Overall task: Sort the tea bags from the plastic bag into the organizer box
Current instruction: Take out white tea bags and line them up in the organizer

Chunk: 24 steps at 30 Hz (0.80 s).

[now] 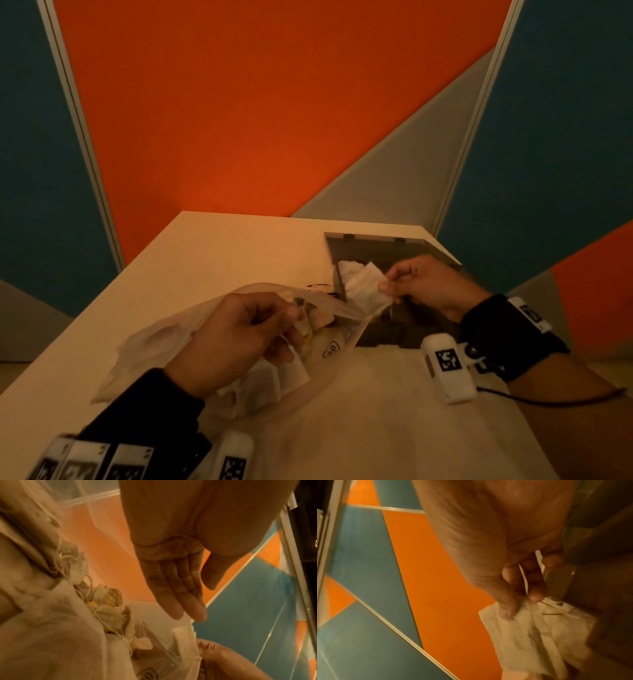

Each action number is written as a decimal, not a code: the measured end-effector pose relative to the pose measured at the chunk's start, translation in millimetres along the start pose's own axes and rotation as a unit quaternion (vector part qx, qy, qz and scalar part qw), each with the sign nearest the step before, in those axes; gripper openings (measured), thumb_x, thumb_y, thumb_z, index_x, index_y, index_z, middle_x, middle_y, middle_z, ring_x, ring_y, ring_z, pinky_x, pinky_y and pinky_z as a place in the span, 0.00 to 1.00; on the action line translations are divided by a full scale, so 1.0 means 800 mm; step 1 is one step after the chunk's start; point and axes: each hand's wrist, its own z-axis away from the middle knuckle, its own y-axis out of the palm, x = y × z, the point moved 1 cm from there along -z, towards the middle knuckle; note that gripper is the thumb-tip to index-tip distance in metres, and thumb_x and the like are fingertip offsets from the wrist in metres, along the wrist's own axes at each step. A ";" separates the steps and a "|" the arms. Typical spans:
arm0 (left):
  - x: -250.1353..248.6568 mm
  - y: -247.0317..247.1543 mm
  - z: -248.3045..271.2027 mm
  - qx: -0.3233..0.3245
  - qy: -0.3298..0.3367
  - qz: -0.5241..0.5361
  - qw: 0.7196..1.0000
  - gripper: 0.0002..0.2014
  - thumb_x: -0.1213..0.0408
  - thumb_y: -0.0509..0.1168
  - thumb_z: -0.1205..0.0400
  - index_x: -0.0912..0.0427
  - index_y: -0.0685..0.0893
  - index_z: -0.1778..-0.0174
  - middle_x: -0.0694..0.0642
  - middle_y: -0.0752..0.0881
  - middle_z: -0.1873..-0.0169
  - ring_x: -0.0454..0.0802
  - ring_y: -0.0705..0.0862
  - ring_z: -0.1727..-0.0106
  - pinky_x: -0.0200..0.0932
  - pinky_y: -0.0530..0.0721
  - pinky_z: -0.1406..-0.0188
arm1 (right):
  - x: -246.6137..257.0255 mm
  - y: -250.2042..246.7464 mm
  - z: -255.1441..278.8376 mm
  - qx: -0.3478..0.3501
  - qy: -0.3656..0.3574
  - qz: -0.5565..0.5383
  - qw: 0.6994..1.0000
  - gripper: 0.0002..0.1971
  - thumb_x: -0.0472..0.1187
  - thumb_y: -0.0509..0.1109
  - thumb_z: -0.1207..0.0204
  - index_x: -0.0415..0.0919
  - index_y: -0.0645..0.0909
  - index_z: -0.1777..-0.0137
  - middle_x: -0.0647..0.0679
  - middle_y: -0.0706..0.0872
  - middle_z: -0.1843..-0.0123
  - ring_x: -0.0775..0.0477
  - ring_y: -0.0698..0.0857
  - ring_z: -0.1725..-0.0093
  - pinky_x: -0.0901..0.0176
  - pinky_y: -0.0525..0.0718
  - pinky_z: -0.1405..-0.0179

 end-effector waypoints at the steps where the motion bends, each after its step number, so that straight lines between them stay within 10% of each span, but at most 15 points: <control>1: -0.002 -0.001 0.001 -0.005 0.001 0.009 1.000 0.11 0.66 0.63 0.16 0.69 0.87 0.51 0.67 0.90 0.64 0.60 0.85 0.70 0.48 0.85 0.69 | -0.004 0.001 0.003 0.005 0.011 0.017 1.000 0.04 0.42 0.74 0.23 0.43 0.88 0.53 0.48 0.88 0.63 0.51 0.85 0.60 0.59 0.77 0.59; 13: 0.000 -0.010 -0.003 -0.062 0.044 0.000 0.997 0.09 0.68 0.62 0.15 0.61 0.86 0.44 0.60 0.86 0.73 0.55 0.72 0.79 0.41 0.72 0.82 | 0.017 0.020 -0.024 -0.067 -0.103 0.265 0.956 0.03 0.42 0.70 0.19 0.47 0.86 0.53 0.50 0.85 0.51 0.51 0.82 0.51 0.58 0.79 0.49; 24: 0.000 -0.012 -0.005 -0.068 0.054 0.003 0.996 0.09 0.70 0.62 0.15 0.61 0.86 0.43 0.60 0.86 0.72 0.58 0.70 0.76 0.40 0.70 0.82 | 0.022 0.025 -0.028 0.135 -0.055 0.334 0.931 0.05 0.41 0.71 0.21 0.51 0.86 0.57 0.51 0.86 0.56 0.49 0.84 0.53 0.59 0.82 0.52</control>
